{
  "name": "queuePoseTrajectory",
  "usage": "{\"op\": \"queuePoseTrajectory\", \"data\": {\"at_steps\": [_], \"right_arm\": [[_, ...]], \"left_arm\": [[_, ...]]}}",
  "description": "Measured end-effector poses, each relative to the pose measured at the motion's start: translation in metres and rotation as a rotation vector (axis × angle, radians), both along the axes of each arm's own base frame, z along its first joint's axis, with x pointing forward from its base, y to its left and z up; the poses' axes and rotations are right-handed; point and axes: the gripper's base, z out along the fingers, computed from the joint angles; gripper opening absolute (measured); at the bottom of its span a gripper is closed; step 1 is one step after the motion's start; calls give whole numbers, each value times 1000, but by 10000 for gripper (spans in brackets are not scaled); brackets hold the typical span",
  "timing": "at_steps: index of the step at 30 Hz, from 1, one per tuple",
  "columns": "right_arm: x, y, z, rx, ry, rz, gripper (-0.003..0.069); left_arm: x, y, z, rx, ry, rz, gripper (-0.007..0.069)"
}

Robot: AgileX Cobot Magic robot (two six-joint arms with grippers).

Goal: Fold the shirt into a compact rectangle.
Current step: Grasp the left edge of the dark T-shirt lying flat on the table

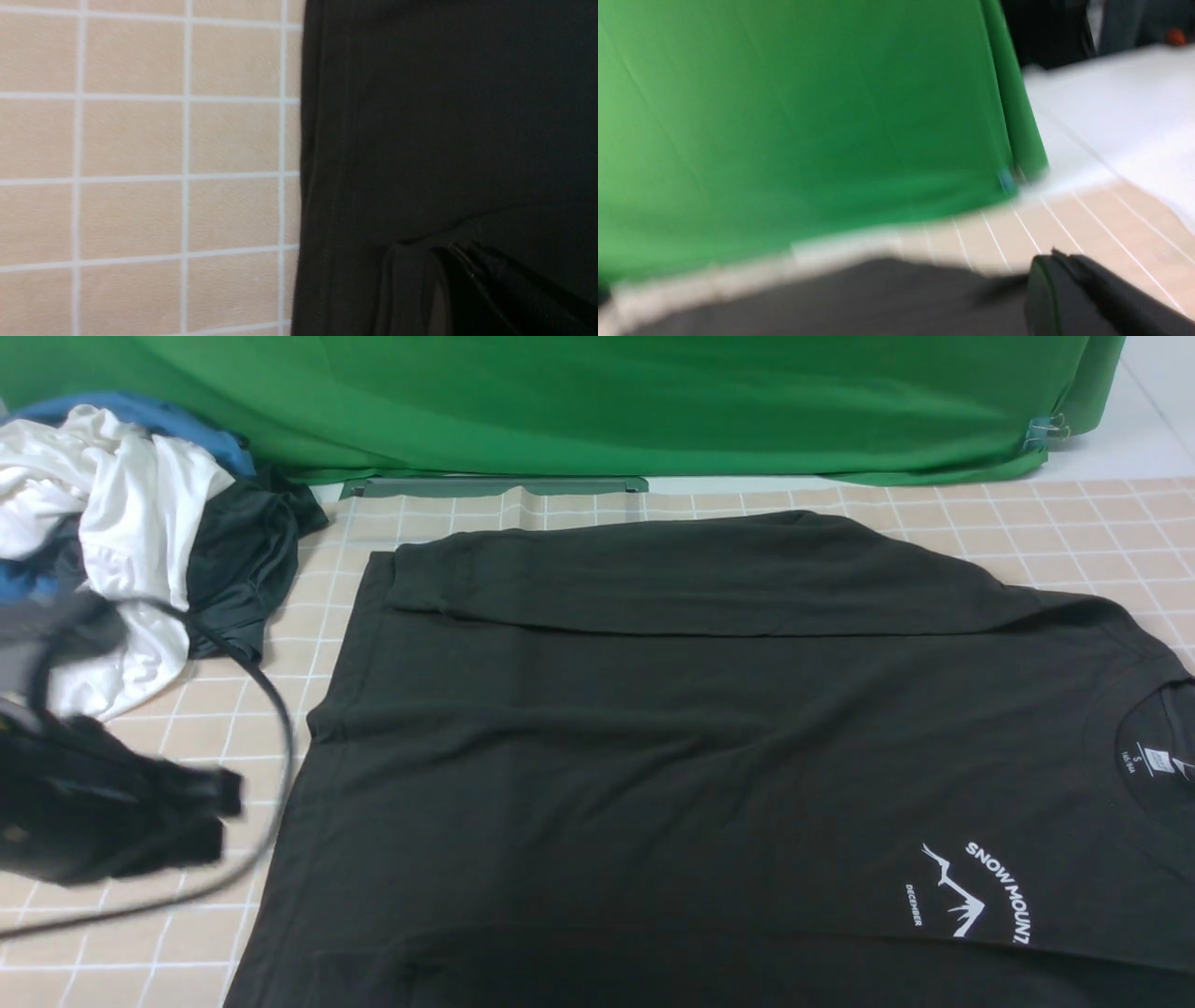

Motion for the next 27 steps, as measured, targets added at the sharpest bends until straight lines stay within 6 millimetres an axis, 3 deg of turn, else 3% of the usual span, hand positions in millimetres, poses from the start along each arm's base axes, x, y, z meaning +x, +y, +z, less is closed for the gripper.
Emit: {"op": "queuePoseTrajectory", "data": {"at_steps": [3,7,13,15,22,27], "right_arm": [[21,0,13,-94,220,28,36],[50,-1,15,-180,505,92,36],[70,3,2,-177,641,176,36],[72,6,1,-165,646,204,36],[73,13,3,-126,619,276,36],[73,14,3,-118,617,280,36]], "left_arm": [[0,-19,-11,14,38,-60,15],[2,-41,-29,96,128,-73,15],[8,-52,-52,167,201,-120,40],[10,-54,-58,181,219,-152,84],[24,-55,-78,237,202,-219,409],[29,-59,-90,220,218,-216,498]]}}
